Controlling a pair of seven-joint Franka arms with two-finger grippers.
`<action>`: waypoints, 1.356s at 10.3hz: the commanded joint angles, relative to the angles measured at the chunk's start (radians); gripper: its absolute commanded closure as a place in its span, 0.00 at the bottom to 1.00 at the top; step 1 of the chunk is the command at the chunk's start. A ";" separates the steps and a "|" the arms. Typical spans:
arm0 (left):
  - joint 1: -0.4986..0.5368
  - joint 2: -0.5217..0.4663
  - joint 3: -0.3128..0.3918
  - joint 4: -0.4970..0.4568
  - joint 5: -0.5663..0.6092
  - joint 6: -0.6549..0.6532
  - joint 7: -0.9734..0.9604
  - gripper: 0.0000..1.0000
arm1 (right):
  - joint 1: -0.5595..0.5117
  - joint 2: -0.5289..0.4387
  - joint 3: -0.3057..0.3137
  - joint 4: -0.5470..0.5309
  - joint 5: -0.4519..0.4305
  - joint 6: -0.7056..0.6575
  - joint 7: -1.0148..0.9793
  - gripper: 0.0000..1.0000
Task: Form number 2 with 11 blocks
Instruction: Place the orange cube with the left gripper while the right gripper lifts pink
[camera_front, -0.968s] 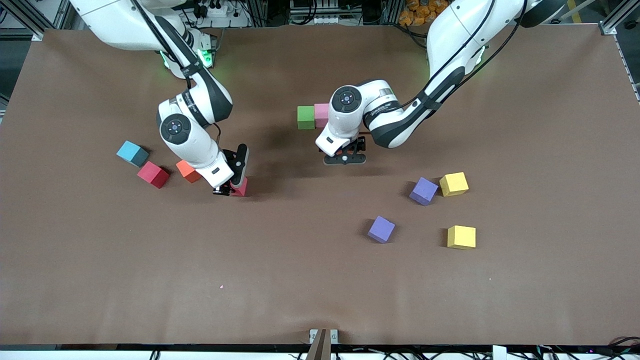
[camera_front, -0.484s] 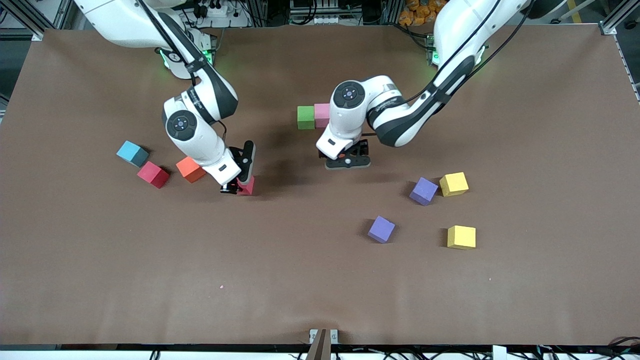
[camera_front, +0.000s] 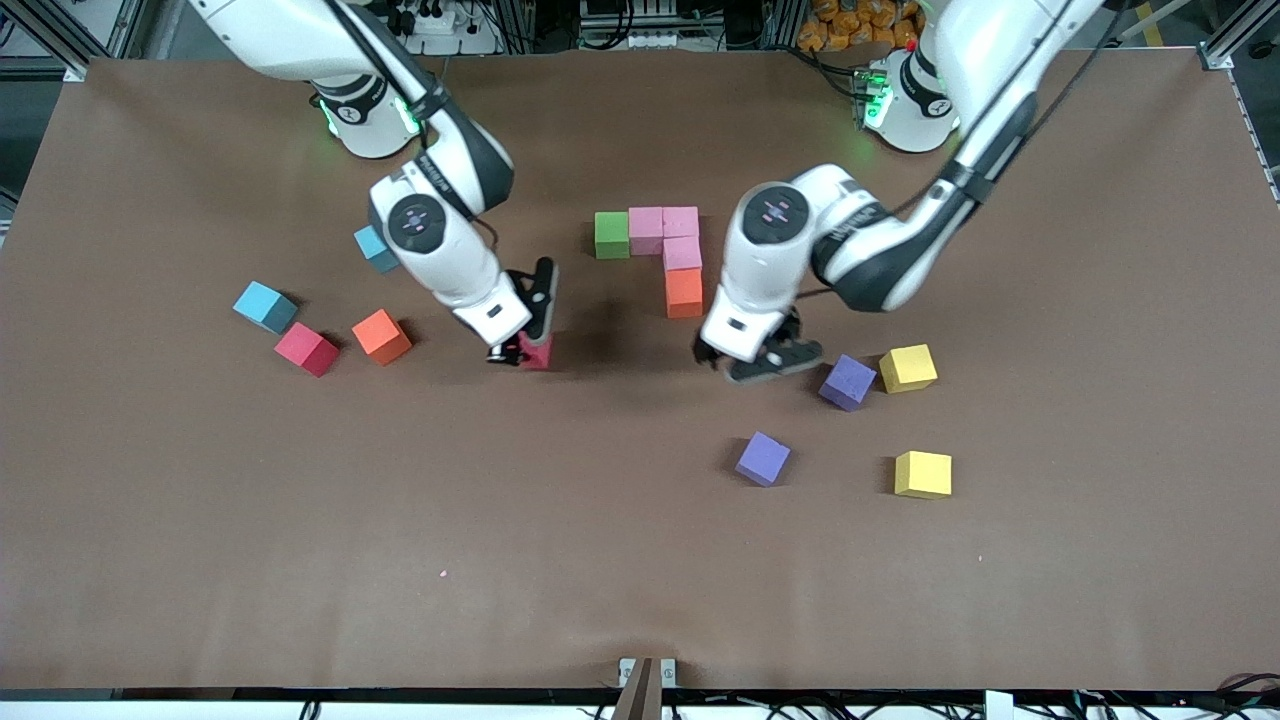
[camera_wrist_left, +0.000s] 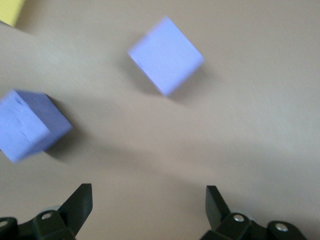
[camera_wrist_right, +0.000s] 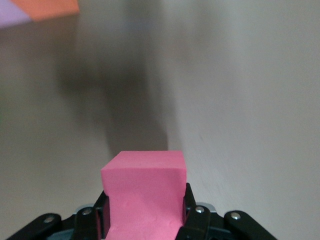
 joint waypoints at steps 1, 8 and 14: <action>0.121 -0.010 -0.009 0.005 -0.022 -0.012 -0.010 0.00 | 0.098 0.063 -0.008 0.084 0.015 -0.015 0.100 0.62; 0.246 0.024 -0.009 -0.037 -0.058 -0.034 -0.309 0.00 | 0.247 0.143 -0.024 0.171 0.006 -0.016 0.227 0.62; 0.275 0.016 -0.008 -0.129 -0.038 -0.032 -0.297 0.00 | 0.365 0.189 -0.096 0.219 0.015 -0.016 0.258 0.61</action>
